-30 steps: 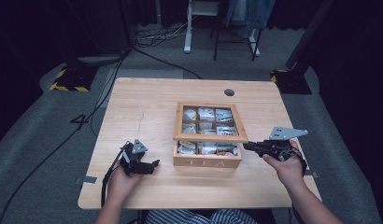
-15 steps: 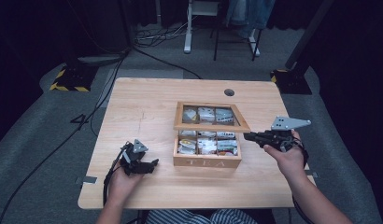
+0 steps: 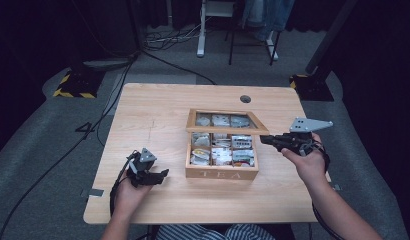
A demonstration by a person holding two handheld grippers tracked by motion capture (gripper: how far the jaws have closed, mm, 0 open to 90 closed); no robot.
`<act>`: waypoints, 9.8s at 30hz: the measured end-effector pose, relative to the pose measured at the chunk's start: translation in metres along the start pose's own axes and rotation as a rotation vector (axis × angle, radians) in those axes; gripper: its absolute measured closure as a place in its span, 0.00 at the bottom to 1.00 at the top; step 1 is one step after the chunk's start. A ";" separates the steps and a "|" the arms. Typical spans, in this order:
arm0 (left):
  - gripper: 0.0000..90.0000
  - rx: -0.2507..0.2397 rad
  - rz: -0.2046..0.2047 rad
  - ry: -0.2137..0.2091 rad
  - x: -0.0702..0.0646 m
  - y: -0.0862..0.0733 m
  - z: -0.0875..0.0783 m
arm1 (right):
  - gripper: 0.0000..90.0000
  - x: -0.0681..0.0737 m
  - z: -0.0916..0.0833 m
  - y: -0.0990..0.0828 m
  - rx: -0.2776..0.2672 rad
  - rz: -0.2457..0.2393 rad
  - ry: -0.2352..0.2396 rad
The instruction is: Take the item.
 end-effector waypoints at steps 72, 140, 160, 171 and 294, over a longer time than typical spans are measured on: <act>0.45 -0.020 0.186 -0.378 -0.161 0.131 0.043 | 1.00 -0.014 0.000 0.015 -0.025 0.009 0.003; 1.00 0.006 0.388 -0.383 -0.189 0.157 0.047 | 1.00 -0.016 0.006 0.016 -0.023 0.009 0.015; 1.00 -0.053 0.306 -0.436 -0.156 0.159 -0.012 | 1.00 -0.017 0.005 0.018 -0.025 0.002 0.007; 1.00 -0.085 0.303 -0.403 -0.134 0.139 -0.051 | 1.00 -0.016 0.006 0.018 -0.024 0.003 0.003; 0.46 -0.049 -0.109 0.047 0.022 0.079 -0.056 | 1.00 -0.018 0.009 0.015 -0.003 0.011 0.006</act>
Point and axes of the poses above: each handheld gripper's, and its own axes: z roughly forward along the jaws, y roughly out of its top, x roughly to its left, the point moved 1 cm from there along z, roughly forward along the jaws, and after that the axes turned 9 degrees about -z, right-handed, at the moved point
